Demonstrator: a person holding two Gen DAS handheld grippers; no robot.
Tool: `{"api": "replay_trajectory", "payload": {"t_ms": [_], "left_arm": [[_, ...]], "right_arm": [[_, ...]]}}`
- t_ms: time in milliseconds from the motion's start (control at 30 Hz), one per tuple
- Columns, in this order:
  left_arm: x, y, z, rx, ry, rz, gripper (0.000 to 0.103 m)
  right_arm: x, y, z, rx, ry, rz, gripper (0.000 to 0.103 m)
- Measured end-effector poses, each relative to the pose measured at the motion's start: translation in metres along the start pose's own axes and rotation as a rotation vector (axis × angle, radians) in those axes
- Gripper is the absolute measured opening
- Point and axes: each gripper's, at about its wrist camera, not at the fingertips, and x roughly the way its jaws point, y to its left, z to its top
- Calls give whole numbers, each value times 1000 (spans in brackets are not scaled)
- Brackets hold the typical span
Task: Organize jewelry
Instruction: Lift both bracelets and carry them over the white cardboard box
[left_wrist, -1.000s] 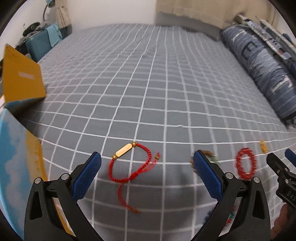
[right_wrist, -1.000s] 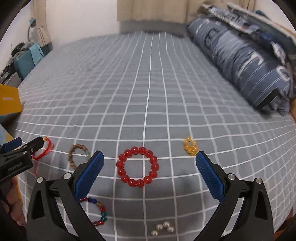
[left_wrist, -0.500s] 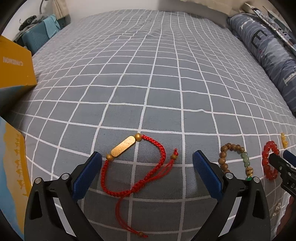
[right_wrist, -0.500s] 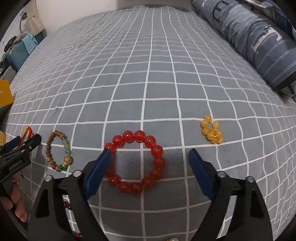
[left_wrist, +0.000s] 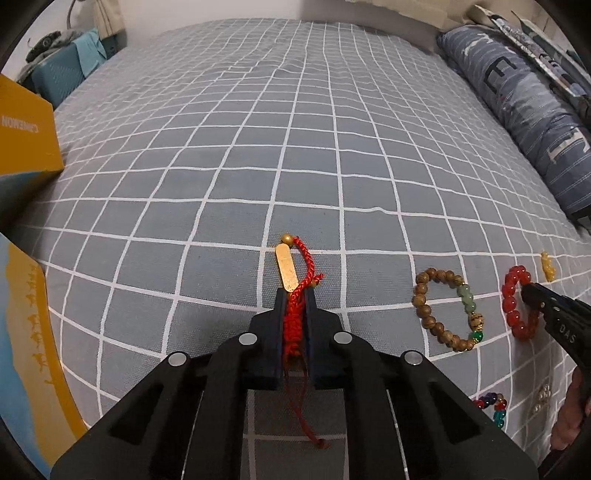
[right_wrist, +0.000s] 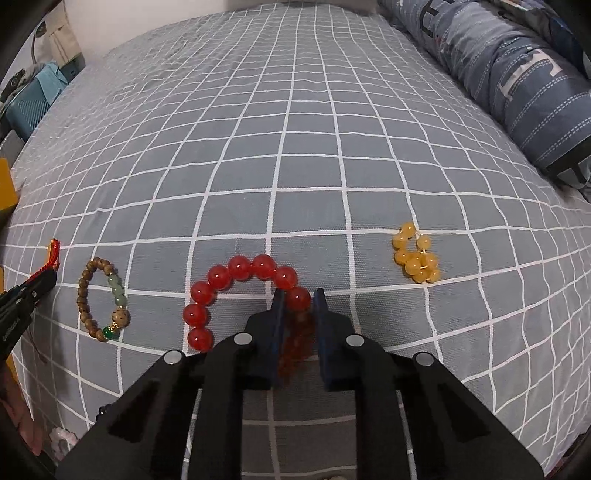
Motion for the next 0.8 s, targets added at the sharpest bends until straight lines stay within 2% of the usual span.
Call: {"api": "replay_trajectory", "payload": {"t_ms": [400,800], "left_arm": [[-16,3,-2,2,-11,-52,8],[-41,-2,-3,25,-48,-60,8]], "right_arm": [[-20,1,-1,10,-45,19,13],[-45,5,-6,3,-91,30,13]]}}
